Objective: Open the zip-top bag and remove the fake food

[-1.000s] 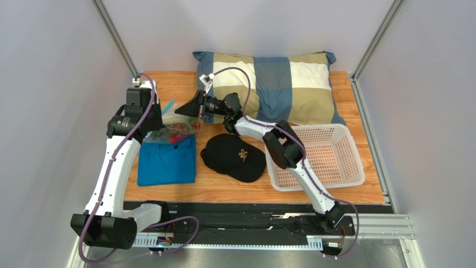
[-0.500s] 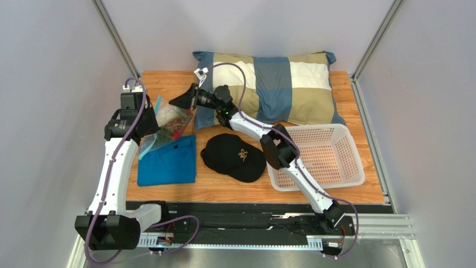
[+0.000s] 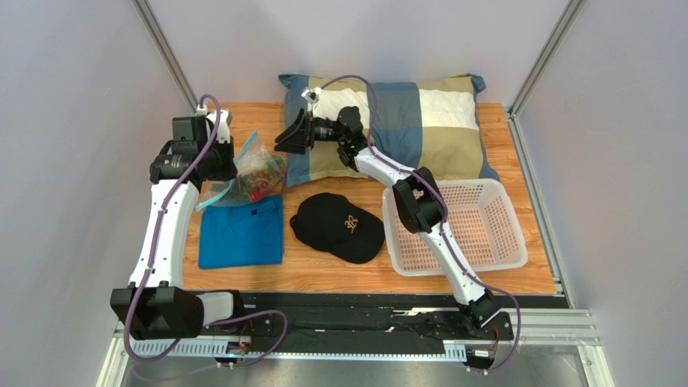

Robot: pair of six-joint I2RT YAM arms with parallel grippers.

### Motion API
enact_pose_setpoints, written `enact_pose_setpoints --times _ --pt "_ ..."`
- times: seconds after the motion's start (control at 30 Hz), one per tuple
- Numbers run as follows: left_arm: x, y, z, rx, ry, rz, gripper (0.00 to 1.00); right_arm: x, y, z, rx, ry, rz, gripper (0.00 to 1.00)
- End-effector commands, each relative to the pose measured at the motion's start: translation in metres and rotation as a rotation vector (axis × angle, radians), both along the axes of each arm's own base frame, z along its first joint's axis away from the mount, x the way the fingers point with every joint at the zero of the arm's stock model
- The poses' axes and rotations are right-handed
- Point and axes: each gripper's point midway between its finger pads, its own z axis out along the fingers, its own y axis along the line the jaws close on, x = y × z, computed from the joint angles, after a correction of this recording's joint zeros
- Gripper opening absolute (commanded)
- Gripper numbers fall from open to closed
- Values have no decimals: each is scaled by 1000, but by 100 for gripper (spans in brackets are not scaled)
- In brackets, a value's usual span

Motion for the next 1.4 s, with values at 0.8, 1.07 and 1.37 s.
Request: enact_pose_setpoints --times 0.8,1.07,1.37 --pt "-2 -26 20 -82 -72 -149 0 -51 44 57 99 -282 80 67" --pt "-1 -28 23 -84 -76 -163 0 -46 48 42 84 -276 60 80" --pt "3 -24 24 -81 -67 -135 0 -51 52 43 99 -270 77 0"
